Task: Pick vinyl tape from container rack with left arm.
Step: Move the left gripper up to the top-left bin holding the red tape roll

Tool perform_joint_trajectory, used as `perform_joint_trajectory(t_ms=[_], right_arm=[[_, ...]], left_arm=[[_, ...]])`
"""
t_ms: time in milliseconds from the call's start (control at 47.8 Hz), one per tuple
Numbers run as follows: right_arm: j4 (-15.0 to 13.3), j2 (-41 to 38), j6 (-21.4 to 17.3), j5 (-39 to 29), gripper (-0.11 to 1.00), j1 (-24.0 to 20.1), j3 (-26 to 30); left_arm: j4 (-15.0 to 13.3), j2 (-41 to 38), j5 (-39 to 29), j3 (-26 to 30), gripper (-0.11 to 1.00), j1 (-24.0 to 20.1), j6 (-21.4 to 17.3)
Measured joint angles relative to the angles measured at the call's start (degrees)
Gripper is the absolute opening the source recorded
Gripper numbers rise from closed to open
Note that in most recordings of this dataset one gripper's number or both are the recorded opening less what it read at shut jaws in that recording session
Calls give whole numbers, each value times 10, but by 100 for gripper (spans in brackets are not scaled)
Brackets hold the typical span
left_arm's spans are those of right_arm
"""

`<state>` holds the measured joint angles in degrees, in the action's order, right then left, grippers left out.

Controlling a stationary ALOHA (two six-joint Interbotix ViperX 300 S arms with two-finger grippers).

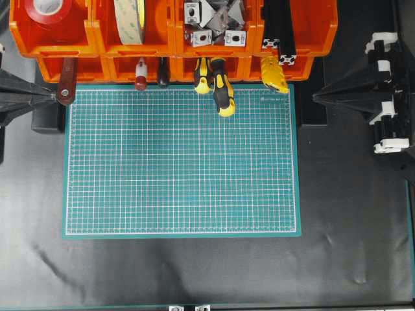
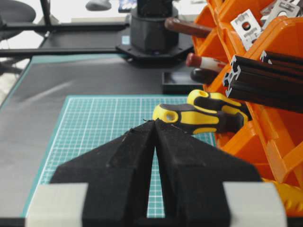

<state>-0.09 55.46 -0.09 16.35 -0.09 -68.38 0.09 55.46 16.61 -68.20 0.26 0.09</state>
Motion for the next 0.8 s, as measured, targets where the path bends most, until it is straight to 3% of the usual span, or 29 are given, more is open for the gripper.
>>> perform_joint_trajectory(t_ms=[63, 126, 209, 481, 795], right_arm=[[1, 0, -2, 1, 6, 0, 1], [7, 0, -13, 3, 0, 2, 0], [11, 0, -20, 6, 0, 3, 1], [13, 0, -27, 9, 0, 3, 1], [13, 0, -29, 10, 0, 3, 2]], left_arm=[[7, -2, -11, 6, 7, -3, 6], [24, -5, -51, 31, 0, -8, 20], [30, -7, -102, 65, 0, -11, 23], [33, -23, -342, 216, 0, -16, 24], [39, -100, -621, 424, 0, -47, 17]])
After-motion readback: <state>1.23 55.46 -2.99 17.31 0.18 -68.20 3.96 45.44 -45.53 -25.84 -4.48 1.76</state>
